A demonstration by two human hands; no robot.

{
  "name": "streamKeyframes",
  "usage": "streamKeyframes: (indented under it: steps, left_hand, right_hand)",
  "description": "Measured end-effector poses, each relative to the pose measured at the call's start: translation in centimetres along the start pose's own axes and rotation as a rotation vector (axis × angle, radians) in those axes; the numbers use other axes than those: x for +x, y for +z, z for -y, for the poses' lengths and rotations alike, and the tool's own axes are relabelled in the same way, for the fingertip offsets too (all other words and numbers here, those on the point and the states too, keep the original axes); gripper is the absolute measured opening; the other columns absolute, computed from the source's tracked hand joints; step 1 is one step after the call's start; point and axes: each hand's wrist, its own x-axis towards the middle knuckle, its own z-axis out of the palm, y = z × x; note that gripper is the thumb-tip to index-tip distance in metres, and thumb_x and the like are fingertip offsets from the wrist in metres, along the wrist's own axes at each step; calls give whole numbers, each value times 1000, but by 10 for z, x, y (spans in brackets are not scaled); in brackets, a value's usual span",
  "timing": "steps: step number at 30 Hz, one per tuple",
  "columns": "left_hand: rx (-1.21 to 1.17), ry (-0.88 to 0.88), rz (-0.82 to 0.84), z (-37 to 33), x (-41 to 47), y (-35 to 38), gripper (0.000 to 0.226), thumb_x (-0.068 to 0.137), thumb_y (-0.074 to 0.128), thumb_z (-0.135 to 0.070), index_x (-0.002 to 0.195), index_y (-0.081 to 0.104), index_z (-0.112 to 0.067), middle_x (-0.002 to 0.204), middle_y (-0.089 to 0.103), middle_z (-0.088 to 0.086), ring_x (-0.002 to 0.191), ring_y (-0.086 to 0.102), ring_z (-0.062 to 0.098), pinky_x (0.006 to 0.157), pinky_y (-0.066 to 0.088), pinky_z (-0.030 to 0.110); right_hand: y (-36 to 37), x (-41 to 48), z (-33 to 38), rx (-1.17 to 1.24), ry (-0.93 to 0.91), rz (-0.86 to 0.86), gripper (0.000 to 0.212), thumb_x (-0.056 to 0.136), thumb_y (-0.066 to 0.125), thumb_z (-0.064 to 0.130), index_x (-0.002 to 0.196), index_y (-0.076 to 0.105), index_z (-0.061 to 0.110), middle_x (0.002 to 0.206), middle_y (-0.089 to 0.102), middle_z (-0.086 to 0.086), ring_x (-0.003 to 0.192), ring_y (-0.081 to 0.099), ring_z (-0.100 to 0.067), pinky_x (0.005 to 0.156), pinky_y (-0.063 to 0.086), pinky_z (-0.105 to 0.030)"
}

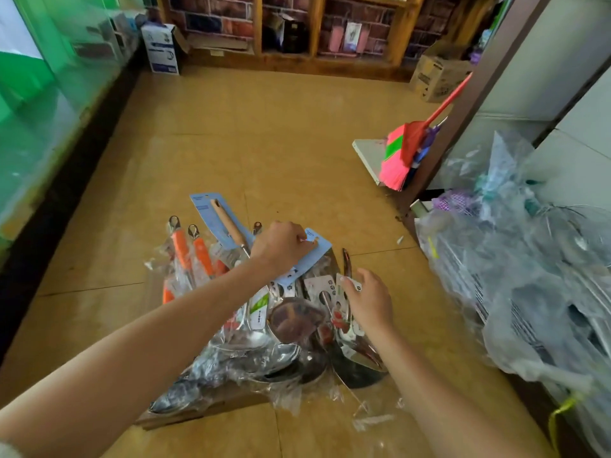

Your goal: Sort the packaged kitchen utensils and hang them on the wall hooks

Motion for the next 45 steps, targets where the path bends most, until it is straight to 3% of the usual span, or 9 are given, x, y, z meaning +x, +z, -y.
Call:
streamKeyframes:
  steps: [10,16,21,25,31,34,38,41,45]
  left_hand:
    - [43,84,232,-87,40,99,36,94,62,-28,126,62,-12,115,68,9,103,64,26,78,53,35]
    - [223,-58,329,-95,48,146,36,94,63,-27,123,57,-8,111,59,10,95,60,25,70,49,33]
    - [404,-117,312,-97,55,173,56,96,55,-32,144,34,-11,140,48,12,132,41,31,106,33,52]
    - [163,-247,248,-102,59,178,53,96,56,-30,140,35,-10,110,63,5,114,58,29,110,27,52]
    - [-263,-330,147,-103,67,148,26,90,68,-24,79,54,-4,65,47,4,66,52,23,56,43,30]
    - [-494,-409,160,-111,69,135,44,86,74,-30,59,42,-15,63,46,3,60,48,19,60,47,32]
    - [-883,-445,162,-125,62,116,19,80,80,-21,78,64,-11,91,66,12,83,61,24,81,55,44]
    - [-972,-372,168,-142,52,95,32,78,82,-20,105,67,-10,97,69,12,83,65,24,72,58,38]
    - [-1031,-288,193,-174,32,56,33,78,82,-22,103,64,-14,93,70,6,76,65,19,57,52,31]
  right_hand:
    - [-9,-11,-46,134,366,230,62,92,62,48,137,49,8,135,56,-6,118,57,-23,91,45,-31]
    - [7,-12,-47,580,469,255,23,83,77,11,74,57,15,78,61,-3,67,57,-13,63,45,-21]
    - [11,-2,-48,625,506,254,15,78,77,1,85,66,9,74,64,1,66,58,-12,59,45,-26]
    - [-5,2,-50,550,562,350,46,79,79,20,117,63,-1,105,66,-9,92,62,-21,71,45,-32]
    - [-18,-2,-64,647,515,320,20,83,74,11,102,71,7,100,73,-8,86,66,-21,69,51,-28]
    - [-28,-8,-71,656,465,270,21,83,73,8,104,73,8,100,75,-7,82,68,-17,70,54,-26]
    - [-55,-16,-75,676,375,252,14,84,73,5,92,72,16,90,73,4,75,67,-7,63,52,-16]
    - [-80,-22,-71,671,308,238,16,85,73,6,100,72,11,97,74,1,82,69,-10,66,53,-16]
    - [-121,-34,-61,662,206,192,23,86,72,7,109,71,7,105,75,-2,92,72,-15,69,56,-18]
